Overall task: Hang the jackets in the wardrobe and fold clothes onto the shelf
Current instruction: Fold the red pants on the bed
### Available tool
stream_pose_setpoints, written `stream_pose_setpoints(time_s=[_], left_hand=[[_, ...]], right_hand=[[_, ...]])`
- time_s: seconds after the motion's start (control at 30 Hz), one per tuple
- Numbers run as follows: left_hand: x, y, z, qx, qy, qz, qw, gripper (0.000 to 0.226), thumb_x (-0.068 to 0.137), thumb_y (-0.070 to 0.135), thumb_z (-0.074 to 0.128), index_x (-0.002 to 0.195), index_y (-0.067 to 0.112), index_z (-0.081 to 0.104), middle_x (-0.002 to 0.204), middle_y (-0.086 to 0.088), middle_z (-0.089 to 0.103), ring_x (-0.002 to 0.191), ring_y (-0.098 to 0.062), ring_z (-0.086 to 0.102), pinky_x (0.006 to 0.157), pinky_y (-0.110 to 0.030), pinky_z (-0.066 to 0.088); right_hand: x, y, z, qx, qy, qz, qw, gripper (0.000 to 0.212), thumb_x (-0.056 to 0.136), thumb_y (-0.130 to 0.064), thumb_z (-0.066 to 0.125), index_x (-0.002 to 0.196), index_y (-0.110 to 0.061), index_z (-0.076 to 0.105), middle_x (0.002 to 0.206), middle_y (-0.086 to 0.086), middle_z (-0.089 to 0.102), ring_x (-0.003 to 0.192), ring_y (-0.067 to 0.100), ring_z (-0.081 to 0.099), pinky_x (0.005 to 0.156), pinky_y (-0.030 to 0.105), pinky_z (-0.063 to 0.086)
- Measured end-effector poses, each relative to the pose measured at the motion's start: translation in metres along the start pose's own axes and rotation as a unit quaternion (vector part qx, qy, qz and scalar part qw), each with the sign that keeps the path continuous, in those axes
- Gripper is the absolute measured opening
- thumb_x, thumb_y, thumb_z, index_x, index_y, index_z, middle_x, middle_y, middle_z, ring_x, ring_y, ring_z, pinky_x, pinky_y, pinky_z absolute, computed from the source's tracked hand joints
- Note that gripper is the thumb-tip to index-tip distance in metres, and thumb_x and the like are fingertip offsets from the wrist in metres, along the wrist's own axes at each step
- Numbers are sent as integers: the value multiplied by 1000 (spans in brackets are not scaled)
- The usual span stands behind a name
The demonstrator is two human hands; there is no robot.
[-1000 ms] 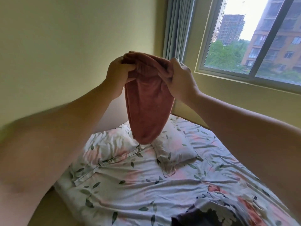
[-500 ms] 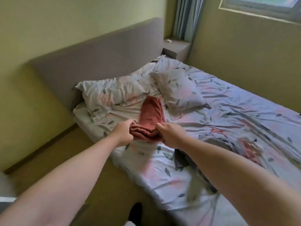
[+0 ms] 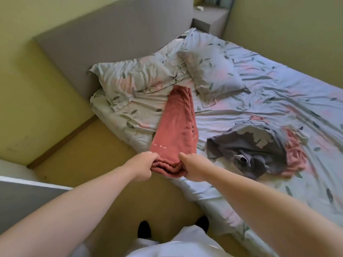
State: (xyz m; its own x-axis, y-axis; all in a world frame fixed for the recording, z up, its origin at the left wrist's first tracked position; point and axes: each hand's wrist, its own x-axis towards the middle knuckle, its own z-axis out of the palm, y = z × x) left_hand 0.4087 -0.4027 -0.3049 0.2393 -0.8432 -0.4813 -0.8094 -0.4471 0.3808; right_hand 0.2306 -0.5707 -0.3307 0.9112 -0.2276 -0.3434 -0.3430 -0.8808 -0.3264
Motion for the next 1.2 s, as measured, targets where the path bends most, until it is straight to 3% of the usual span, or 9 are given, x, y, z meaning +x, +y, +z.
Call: stream_pose_setpoints(time_s=[0.23,0.37,0.47,0.6,0.73,0.87,0.97,1.07,1.2], left_hand=[[-40,-47,11,-11,-46,13,999,23,75,6,51,92,19,59,90,4,63,85,-19,60,71,-36,51],[-61,-74,14,-23,-164,-13,986,18,76,13,71,88,19,59,83,8,62,75,-14,59,57,-26,45],[-67,-77,-3,-11,-305,-33,952,31,73,12,79,95,22,59,86,14,57,79,-10,56,62,-23,44],[-58,-90,-22,-49,-393,-79,915,45,77,-2,77,116,18,64,111,2,68,106,-18,67,83,-27,57],[-33,-99,-42,-74,-359,-90,926,55,79,-7,74,125,19,59,119,-2,65,111,-23,66,94,-34,58],[10,-108,-66,-140,-302,-94,938,41,76,-2,72,109,21,65,115,-5,65,107,-24,65,89,-34,59],[48,-115,-84,-224,-227,-100,943,41,66,6,71,104,20,68,115,-12,67,102,-24,66,89,-39,56],[88,-115,-99,-304,-137,-120,935,39,70,7,70,108,16,71,107,-12,71,89,-22,63,75,-32,51],[156,-114,-111,-392,-63,-141,907,34,72,3,70,105,13,73,102,-14,74,87,-23,65,72,-26,50]], right_hand=[[-10,-65,31,25,-62,62,996,39,82,-33,66,84,-29,27,83,0,55,71,27,56,67,43,56],[-13,-117,34,98,-143,95,980,34,76,-28,76,86,-24,44,87,-3,54,75,18,53,64,34,48],[-9,-145,31,233,-251,151,927,34,70,-23,85,91,-24,58,97,0,66,89,23,66,73,35,57],[3,-159,33,400,-274,188,854,34,65,-9,85,91,-25,69,100,7,71,102,29,70,92,45,59],[18,-154,26,423,-207,210,857,38,67,-9,84,94,-25,64,105,4,69,105,28,68,89,42,60],[39,-124,13,429,-111,235,865,35,62,-16,85,88,-25,63,98,-1,67,98,24,64,83,40,56],[62,-89,1,498,-47,247,830,36,62,-11,84,91,-25,68,96,-2,69,96,21,64,77,33,52],[93,-51,-21,576,1,250,778,47,72,0,79,111,-25,74,107,0,76,100,15,71,73,23,55],[144,1,-47,617,47,260,741,46,79,6,72,104,-32,76,106,1,77,97,15,73,72,22,56]])
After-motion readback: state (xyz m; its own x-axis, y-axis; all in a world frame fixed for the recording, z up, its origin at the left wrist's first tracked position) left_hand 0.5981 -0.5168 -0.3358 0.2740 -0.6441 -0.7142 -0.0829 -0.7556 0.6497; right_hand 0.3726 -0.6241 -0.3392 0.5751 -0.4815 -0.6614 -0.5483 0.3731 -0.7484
